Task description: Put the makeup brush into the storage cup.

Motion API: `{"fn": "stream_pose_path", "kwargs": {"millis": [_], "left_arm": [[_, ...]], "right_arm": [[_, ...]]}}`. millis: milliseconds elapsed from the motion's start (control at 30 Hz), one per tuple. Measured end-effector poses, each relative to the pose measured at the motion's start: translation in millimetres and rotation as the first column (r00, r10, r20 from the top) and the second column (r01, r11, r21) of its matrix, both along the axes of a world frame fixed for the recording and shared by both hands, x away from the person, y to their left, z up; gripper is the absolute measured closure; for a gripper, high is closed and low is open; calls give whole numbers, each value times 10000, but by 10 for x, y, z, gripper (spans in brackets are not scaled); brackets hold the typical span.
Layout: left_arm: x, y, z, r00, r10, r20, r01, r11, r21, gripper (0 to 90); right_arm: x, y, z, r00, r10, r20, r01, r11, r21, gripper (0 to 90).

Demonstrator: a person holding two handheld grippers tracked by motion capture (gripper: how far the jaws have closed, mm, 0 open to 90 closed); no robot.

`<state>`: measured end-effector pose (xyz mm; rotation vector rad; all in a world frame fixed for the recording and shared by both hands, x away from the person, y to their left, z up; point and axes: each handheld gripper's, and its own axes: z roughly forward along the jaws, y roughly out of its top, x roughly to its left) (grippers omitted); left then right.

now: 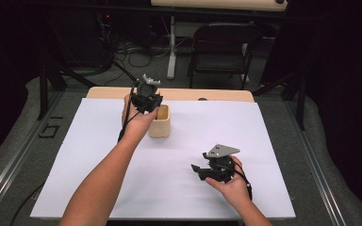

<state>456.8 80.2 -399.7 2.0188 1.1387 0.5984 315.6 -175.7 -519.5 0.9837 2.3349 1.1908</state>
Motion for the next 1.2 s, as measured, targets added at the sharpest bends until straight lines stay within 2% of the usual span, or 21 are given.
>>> {"fn": "stream_pose_path", "kwargs": {"millis": [733,1200], "left_arm": [[70,7,-249,9981,139,-607,-127,9997,195,838],[82,34,-363,9968,292,-746,-270,9992,302,838]], "right_arm": [[2,2,-9,10000,16,6,-16,9999,-117,363],[1,8,-12,10000,48,3,-48,9999,-162,363]]}}
